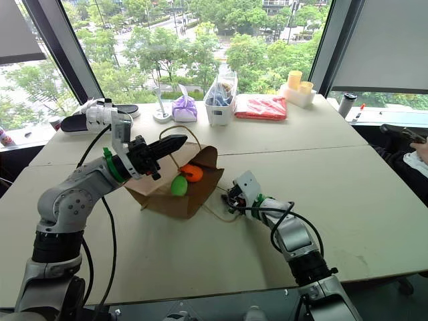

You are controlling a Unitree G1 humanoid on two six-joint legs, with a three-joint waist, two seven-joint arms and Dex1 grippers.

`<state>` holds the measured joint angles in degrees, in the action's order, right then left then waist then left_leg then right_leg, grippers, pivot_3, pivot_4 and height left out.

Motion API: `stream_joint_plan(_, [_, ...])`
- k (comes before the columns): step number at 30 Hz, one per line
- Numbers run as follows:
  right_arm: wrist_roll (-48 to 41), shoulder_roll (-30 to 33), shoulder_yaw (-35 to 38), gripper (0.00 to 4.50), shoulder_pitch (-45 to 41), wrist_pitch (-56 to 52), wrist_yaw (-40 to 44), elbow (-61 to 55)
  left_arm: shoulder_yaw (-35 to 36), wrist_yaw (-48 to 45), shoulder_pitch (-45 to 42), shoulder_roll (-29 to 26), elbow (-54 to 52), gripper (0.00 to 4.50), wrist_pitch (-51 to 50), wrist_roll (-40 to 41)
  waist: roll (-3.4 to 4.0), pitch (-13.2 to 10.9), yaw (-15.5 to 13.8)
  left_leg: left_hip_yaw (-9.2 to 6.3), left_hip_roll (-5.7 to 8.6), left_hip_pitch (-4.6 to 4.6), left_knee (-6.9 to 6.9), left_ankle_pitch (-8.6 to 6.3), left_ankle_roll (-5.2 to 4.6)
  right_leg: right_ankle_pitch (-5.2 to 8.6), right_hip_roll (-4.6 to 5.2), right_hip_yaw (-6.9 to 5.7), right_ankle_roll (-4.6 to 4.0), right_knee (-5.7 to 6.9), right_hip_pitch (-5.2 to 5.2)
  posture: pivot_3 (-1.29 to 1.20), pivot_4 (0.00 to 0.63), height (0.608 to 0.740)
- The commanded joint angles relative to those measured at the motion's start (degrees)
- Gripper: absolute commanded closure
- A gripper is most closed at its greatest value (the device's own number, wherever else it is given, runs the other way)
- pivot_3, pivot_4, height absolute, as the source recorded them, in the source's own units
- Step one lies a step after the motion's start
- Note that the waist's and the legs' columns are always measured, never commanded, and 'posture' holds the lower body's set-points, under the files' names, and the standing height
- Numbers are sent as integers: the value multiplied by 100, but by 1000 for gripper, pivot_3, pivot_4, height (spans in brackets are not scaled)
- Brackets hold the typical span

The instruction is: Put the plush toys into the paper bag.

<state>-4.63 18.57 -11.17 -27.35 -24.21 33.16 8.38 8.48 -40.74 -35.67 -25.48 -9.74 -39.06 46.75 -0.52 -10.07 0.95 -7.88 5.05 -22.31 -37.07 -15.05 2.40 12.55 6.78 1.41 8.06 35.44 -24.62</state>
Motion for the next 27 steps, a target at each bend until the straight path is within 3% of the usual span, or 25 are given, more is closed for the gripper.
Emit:
stream_joint_plan(1, [21, 56, 80, 4488, -100, -119, 20, -65, 95, 47, -18, -13, -234, 4500, 58, 44, 0, 0, -4, -1, 0, 1, -1, 0, 0, 0, 0, 0, 0, 0, 2, 0, 150, 740])
stream_joint_plan(5, [-230, 357, 340, 4488, -236, -689, 190, -960, 143, 60, -18, -61, -271, 4500, 28, 87, 1, 0, -21, -3, 1, -1, -1, 0, 0, 0, 0, -1, 0, -2, 2, 0, 150, 740])
stream_joint_plan(10, [-2190, 972, 1466, 4488, -796, -2656, 979, -2686, 302, 124, -396, -13, 1, 4500, 137, 128, 2, -4, -22, -8, 0, -6, 0, -2, -3, 0, 0, -2, 0, -5, -3, 0, 150, 740])
stream_joint_plan(16, [-3525, 1440, 2300, 4488, -1625, -3964, 1017, -3017, 60, -225, -714, 83, 517, 4500, 263, -78, -1, -1, -24, -8, 0, -3, 1, -14, -24, 0, 0, -11, 0, -15, 7, 0, 150, 740])
stream_joint_plan(27, [-3673, 1658, 2181, 4488, -898, -3902, 780, -2965, -334, -678, -967, 376, 1425, 4500, 399, -549, -2, -2, -29, -2, 1, -7, -2, -16, -28, 0, 4, -8, 1, -17, 5, 0, 150, 740])
